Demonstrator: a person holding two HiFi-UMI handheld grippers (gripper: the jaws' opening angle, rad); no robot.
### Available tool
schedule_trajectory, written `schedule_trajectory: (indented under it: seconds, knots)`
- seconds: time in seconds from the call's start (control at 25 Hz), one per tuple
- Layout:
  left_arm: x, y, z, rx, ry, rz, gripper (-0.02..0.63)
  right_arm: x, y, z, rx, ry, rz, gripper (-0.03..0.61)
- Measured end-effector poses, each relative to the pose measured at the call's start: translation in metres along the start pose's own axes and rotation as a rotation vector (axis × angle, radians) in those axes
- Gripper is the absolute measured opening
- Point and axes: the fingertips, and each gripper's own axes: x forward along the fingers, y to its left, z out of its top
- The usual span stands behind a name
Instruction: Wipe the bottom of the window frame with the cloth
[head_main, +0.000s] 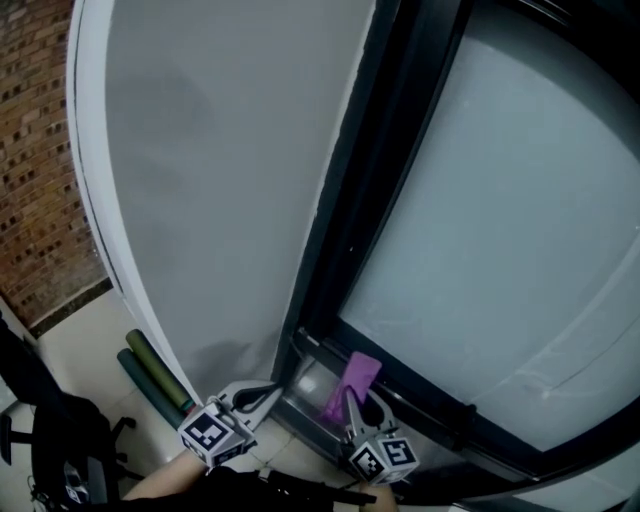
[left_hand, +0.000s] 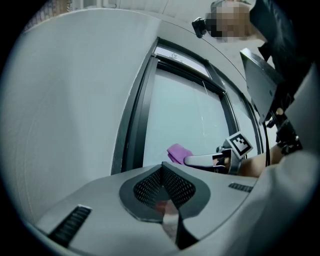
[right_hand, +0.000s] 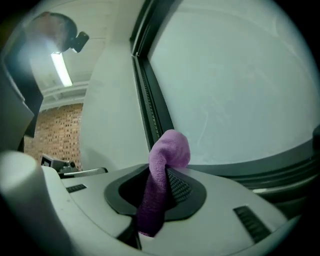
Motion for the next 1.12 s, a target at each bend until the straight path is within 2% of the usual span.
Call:
schedule_trajectory:
  seconds: [0.16,0.36,0.68,0.88,1.12]
  knots:
    - [-0.001,0.001,0.001,-0.022,-0.013,0.065,0.005,-0.009,-0.002,0.004,-0.077,-0.016,-0.015,0.083]
    - [0.003,0.002,0.015,0.019,-0.035,0.106,0.005,-0.002,0.008,0.008,-0.146,-0.025,0.026,0.081]
    - [-0.017,0.010,0.015,0.013,-0.051,0.181,0.005,-0.009,0.008,0.011,-0.162,-0.030,0.046,0.081]
    - [-0.014,0.003,0.006,-0.011,-0.043,0.179,0.005,-0.017,-0.006,0.009,-0.140,-0.021,0.022,0.081]
    - [-0.006,-0.008,0.007,-0.106,-0.071,0.154,0.005,-0.022,-0.009,0.015,-0.144,-0.030,0.024,0.081]
